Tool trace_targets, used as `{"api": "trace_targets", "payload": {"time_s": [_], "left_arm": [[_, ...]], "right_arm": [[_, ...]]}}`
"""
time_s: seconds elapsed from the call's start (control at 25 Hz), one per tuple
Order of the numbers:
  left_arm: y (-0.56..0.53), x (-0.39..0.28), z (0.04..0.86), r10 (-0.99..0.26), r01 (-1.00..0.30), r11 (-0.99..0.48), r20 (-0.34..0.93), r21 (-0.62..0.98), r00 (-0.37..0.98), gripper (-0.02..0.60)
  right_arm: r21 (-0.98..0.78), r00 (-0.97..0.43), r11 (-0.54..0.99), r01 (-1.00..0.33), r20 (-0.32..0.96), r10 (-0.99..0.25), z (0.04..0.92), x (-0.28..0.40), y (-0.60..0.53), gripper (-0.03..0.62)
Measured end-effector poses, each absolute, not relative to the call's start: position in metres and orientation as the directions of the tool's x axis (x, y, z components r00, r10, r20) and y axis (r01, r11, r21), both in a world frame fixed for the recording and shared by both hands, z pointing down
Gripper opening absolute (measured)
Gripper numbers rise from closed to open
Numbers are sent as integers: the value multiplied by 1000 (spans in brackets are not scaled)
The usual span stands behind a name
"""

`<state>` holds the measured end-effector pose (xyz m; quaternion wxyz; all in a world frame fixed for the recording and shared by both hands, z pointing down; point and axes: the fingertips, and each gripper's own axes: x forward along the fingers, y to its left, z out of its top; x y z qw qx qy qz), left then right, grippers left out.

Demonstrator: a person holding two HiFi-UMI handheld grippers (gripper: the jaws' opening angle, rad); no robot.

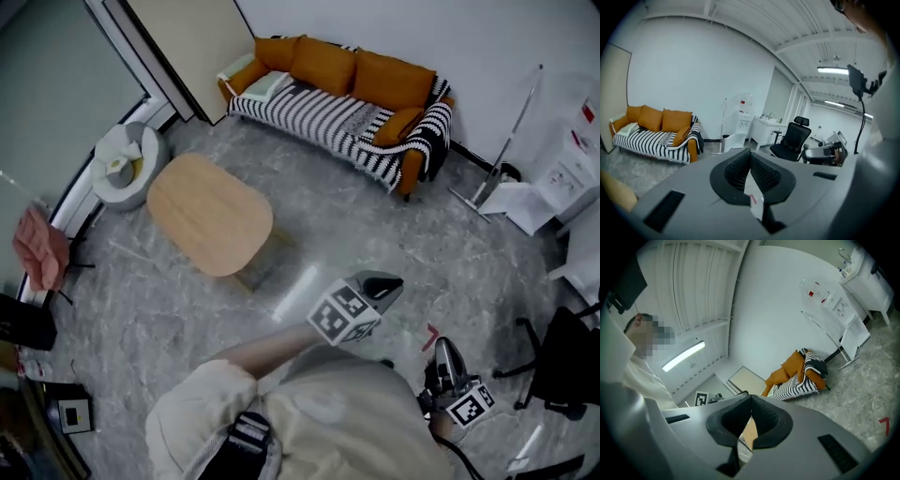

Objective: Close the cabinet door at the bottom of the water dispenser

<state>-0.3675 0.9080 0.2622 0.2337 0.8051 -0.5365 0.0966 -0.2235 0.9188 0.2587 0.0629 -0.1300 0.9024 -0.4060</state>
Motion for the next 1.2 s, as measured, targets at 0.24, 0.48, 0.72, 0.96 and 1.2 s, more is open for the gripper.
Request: {"api": "trace_targets", "payload": {"time_s": [0.24, 0.48, 0.72, 0.96, 1.2], "left_arm": [[877, -319, 254, -824, -928, -277, 434, 250, 363, -6], [857, -293, 253, -834, -941, -274, 438, 198, 335, -6], [792, -299, 217, -867, -926, -358, 326, 121, 378, -6], [739, -289, 197, -837, -860, -482, 202, 171, 509, -6], [681, -323, 204, -758, -770, -589, 165, 245, 631, -6]], "right_arm": [[-766, -980, 634, -102, -33, -197, 258, -184, 880, 0], [-747, -996, 664, -33, -29, -83, 260, -176, 863, 0], [-490, -994, 867, -94, 96, -54, 239, -188, 802, 0], [-421, -989, 896, -146, 74, -126, 207, -182, 766, 0], [-489, -963, 834, -257, 60, -262, 196, -239, 719, 0]]}}
